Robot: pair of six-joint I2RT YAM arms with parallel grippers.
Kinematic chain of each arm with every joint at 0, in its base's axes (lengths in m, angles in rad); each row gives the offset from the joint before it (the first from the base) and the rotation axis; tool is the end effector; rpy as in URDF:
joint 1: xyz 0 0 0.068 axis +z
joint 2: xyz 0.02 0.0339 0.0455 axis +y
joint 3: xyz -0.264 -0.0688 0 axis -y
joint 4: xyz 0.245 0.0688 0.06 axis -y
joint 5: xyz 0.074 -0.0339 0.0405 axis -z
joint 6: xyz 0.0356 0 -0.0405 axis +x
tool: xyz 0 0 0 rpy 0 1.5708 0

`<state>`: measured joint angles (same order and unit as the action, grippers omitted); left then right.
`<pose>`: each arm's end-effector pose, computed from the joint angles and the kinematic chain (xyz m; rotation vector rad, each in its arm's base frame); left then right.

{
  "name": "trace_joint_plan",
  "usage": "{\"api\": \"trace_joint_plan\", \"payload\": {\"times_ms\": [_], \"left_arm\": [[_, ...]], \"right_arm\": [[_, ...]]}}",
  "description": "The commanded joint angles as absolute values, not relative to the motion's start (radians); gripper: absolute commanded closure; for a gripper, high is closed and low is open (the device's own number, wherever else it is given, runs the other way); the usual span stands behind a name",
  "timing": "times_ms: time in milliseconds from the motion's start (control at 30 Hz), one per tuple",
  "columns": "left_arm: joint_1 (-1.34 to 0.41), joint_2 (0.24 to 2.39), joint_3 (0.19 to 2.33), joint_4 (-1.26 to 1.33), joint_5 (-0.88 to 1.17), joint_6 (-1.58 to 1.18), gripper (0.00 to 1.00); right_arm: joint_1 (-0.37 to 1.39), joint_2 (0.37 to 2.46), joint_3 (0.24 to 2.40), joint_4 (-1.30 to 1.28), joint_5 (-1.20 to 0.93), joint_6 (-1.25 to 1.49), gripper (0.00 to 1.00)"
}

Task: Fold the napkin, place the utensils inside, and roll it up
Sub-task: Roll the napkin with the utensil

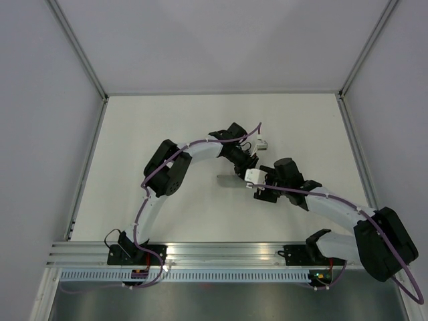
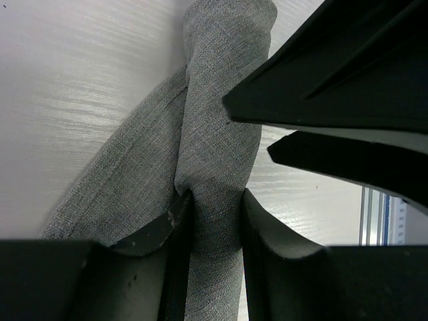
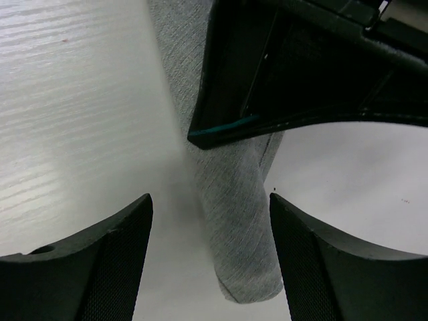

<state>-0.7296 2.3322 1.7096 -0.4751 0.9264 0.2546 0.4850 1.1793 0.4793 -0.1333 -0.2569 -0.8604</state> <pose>0.3386 -0.3409 0.1256 1.4862 2.1177 -1.3925 0.1888 0.1097 0.1653 -1.5690 1.7796 0.1298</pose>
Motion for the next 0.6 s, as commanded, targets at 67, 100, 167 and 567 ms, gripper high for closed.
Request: {"api": "trace_joint_plan", "payload": {"times_ms": [67,100,167,567], "left_arm": [[-0.744,2.408,1.692,-0.589,0.884,0.219,0.65],[-0.744,2.410,1.692,-0.589,0.884,0.218,0.65],[-0.744,2.407,1.690,-0.589,0.885,0.215,0.63],[-0.744,2.361,1.695,-0.581,0.910,0.216,0.59]], "right_arm": [[0.537,1.255,0.477,0.034,-0.130,-0.870,0.25],[0.538,1.270,0.477,0.035,-0.130,-0.870,0.27],[0.541,1.275,0.477,0.038,-0.130,-0.864,0.29],[0.546,1.316,0.505,-0.030,-0.127,-0.854,0.71]]}}
